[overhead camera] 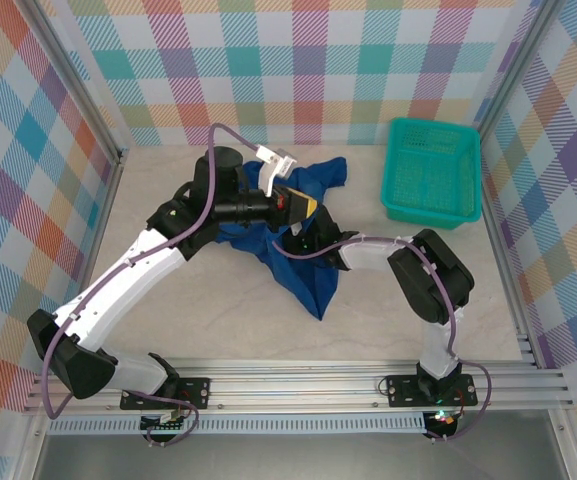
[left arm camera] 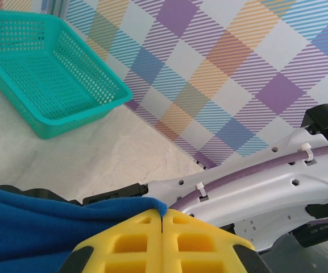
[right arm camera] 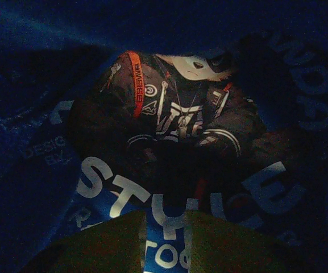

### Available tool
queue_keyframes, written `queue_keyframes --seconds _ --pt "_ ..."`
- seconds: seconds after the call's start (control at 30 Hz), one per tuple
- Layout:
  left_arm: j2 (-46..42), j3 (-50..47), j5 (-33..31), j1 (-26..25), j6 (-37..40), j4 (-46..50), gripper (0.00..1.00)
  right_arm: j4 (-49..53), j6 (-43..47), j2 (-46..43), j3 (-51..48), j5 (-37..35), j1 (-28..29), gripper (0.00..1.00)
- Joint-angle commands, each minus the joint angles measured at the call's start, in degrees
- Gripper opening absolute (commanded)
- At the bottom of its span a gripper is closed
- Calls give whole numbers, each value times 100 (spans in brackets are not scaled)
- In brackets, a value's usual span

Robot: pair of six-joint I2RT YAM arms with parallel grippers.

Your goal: Fold the inside-out t-shirt

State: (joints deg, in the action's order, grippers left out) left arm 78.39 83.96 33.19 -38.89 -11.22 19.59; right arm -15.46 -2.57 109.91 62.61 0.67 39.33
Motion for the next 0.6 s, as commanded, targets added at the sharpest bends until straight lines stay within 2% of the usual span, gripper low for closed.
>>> queue_keyframes --seconds 0.0,0.13,0.37,0.57 --pt "-207 48 -282 -73 244 74 0 -92 -265 -196 -282 201 -163 24" --pt "-406 -290 -374 -65 323 58 0 -13 -509 -346 -372 250 -248 25" --pt "-575 -469 -445 -66 380 58 0 -118 -1465 -614 -610 111 -382 28" --pt "-749 -427 -645 -65 445 17 0 157 -1238 -705 -648 -84 -426 32"
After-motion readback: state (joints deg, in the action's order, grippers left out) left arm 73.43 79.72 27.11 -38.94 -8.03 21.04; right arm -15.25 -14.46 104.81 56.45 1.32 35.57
